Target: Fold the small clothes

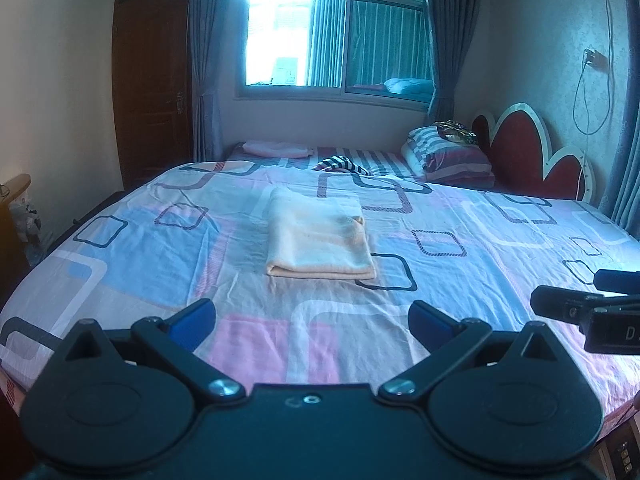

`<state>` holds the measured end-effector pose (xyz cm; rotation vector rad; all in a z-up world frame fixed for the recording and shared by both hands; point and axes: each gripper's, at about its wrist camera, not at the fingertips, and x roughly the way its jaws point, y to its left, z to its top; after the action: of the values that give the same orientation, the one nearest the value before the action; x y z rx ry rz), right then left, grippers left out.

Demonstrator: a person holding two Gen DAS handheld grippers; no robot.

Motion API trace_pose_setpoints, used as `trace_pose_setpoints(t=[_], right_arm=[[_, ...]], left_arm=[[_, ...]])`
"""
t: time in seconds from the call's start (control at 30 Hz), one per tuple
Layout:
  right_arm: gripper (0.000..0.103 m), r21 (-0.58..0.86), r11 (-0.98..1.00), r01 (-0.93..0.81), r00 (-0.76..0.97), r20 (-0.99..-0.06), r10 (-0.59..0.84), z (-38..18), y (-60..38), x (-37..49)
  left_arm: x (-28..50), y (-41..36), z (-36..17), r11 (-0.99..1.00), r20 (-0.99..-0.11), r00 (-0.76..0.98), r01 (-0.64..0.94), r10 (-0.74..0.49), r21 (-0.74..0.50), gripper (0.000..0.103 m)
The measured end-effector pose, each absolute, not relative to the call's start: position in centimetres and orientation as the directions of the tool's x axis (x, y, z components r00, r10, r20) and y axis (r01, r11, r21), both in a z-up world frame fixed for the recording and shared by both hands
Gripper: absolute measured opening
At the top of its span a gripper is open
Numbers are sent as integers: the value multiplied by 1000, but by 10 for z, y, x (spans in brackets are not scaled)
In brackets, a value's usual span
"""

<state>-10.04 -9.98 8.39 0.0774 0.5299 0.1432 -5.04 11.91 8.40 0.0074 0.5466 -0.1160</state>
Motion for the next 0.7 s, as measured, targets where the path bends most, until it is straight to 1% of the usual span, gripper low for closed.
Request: trace_pose_setpoints(t=[0.7], right_arm=[[103, 104, 989, -109, 860, -489, 146, 87, -102, -103]], left_arm=[[-49, 121, 86, 994, -510, 854, 101, -101, -28, 102]])
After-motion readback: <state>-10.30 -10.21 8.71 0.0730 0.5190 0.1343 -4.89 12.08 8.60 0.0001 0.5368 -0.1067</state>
